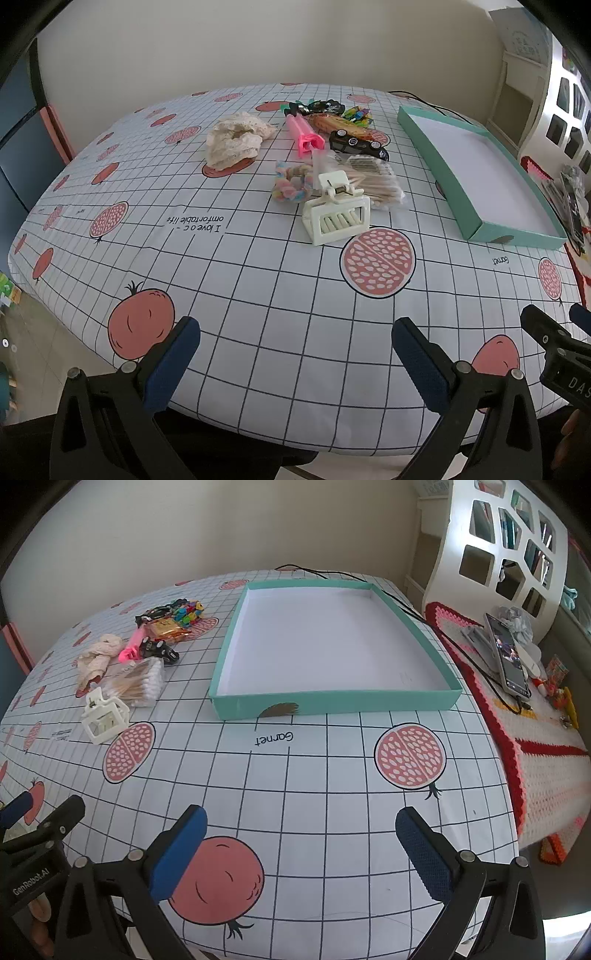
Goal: Organize objects
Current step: 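Move right tool toward cotton swab bag while left tool approaches rainbow rope toy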
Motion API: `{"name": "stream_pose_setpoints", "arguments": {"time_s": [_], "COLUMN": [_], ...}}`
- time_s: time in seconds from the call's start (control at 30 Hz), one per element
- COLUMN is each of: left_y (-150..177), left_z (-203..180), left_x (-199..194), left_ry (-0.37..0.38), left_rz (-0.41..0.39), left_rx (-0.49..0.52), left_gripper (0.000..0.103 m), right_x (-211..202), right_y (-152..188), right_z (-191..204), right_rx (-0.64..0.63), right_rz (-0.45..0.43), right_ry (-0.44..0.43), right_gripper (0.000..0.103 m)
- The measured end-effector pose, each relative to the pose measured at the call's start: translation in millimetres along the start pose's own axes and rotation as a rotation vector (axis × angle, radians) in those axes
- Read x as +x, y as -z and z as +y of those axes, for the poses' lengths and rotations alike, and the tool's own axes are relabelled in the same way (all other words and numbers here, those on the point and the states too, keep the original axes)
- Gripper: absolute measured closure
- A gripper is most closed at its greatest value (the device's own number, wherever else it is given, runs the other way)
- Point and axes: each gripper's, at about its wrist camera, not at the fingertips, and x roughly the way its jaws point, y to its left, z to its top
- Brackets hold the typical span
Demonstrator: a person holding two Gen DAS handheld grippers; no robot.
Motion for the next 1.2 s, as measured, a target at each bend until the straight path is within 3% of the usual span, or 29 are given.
{"name": "stream_pose_setpoints", "arguments": {"time_s": [0.53,0.7,0.83,1.03,1.2], "left_y": [5,-11,-31,-62,-84], "left_z": [3,10,16,39,43], "left_x": [1,-3,-12,-25,-12], "left_ry": [0.01,0.023,-0.018,0.127,0.175], "left_rz": [0.01,0.007,-0.041,-0.102,0.036], "left_rx": [-0.008,-0.06,-0.07,-0.167,-0.216], "left_gripper": [0.0,0.0,0.0,0.0,0.0], "right_x": [-1,-6,-11,-25,-33], "right_y": [0,-7,-21,-49,-77], "right_z": [-5,3,10,21,36], "right_rx": [0.0,-0.016,-0.023,-0.035,-0.084], "right_rz": [0.0,-0.022,-0.043,-0.07,-0.05], "right_ry": [0.004,-0.007,-0.034,-0.097,-0.131], "right_gripper": [0.0,0.0,0.0,0.0,0.0]}}
